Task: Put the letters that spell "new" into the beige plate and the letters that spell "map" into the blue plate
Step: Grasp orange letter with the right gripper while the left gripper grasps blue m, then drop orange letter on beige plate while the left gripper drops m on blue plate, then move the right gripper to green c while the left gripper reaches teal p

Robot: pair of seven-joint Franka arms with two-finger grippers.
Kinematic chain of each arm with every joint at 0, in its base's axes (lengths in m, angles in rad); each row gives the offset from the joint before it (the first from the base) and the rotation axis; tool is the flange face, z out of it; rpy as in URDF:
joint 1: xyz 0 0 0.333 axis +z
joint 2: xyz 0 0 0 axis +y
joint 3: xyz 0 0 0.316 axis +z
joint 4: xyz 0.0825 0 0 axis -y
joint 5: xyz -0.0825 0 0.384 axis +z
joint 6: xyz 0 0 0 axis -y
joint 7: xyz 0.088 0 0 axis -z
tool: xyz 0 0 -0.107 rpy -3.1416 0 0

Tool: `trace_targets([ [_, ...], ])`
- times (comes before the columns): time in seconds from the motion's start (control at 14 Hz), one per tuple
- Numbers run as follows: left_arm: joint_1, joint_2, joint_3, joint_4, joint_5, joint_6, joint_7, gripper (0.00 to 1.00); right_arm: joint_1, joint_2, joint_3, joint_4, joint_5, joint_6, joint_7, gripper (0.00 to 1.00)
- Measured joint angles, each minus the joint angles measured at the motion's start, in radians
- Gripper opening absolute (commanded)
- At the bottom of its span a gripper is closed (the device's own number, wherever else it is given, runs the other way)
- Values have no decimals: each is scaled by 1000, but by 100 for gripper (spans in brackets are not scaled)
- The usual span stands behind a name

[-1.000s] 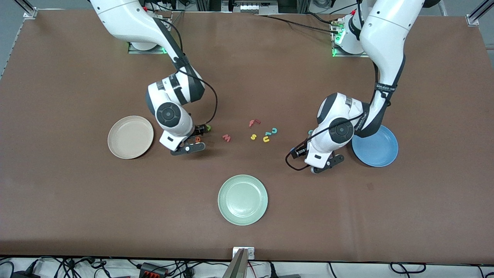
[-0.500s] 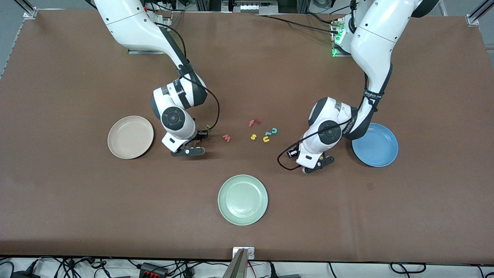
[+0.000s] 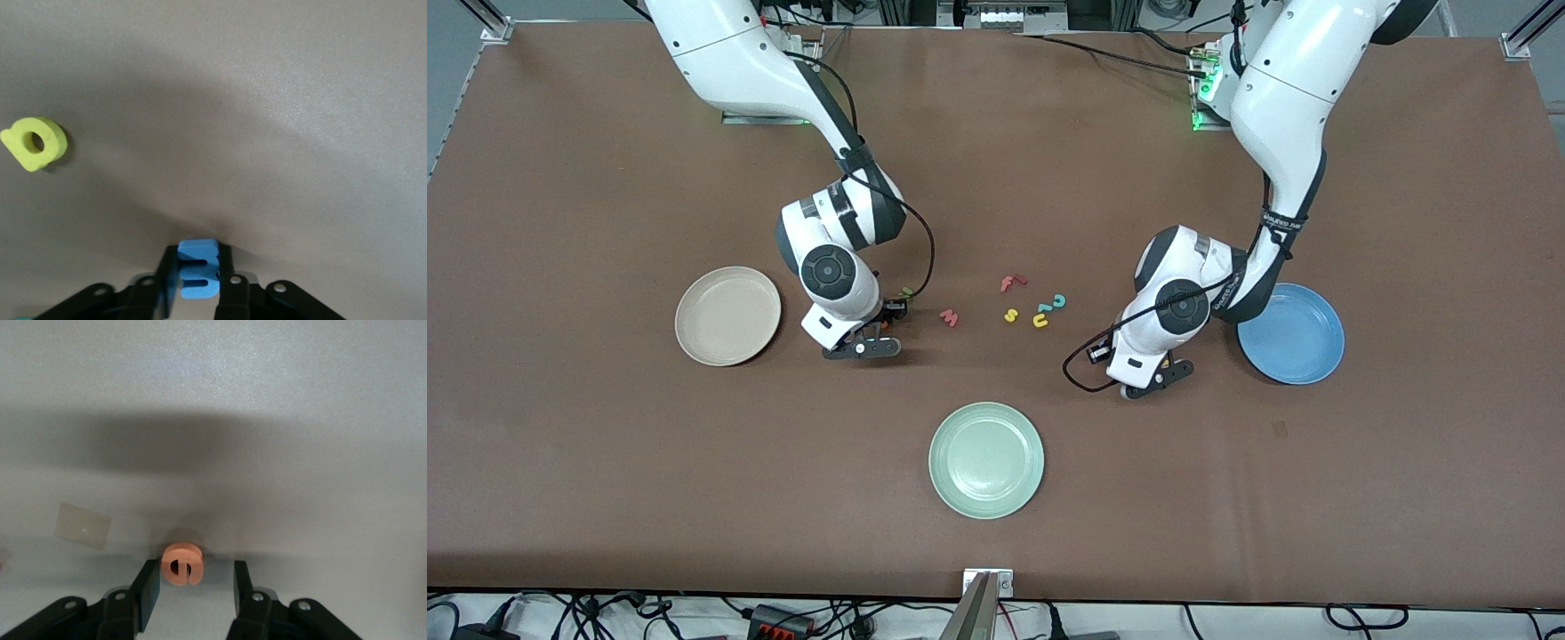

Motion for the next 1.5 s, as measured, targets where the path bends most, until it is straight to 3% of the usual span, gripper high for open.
trace_targets([
  [0.21, -2, -3, 1, 9, 0, -23, 1, 5, 1, 6, 0, 0, 0, 0, 0, 50],
  [0.29, -2, -13, 3, 18, 8, -67, 7, 5, 2, 7, 0, 1, 0, 0, 0, 42],
  [0.43, 2, -58, 11, 31, 65, -187, 44, 5, 5, 7, 0, 3, 1, 0, 0, 12],
  [0.5, 11, -89, 16, 34, 95, -255, 77, 5, 7, 7, 0, 6, 2, 0, 0, 6],
  [0.86, 163, -208, 30, 29, 143, -495, 381, 6, -4, 6, -18, 36, 2, -3, -2, 3],
  [1.07, 278, -209, 32, -10, 154, -488, 550, 7, -95, -26, -46, 60, 0, -84, -62, 3],
  [1.29, 350, -206, 32, -91, 188, -396, 646, 13, -232, -73, -80, 60, 0, -190, -185, 4],
  [1.36, 363, -205, 32, -126, 189, -349, 669, 19, -260, -87, -89, 54, 0, -225, -204, 5],
  [1.43, 369, -205, 32, -159, 190, -303, 681, 40, -273, -99, -101, 41, 0, -247, -214, 7],
  [1.5, 369, -205, 30, -185, 190, -270, 687, 94, -275, -111, -115, 17, -1, -256, -222, 23],
])
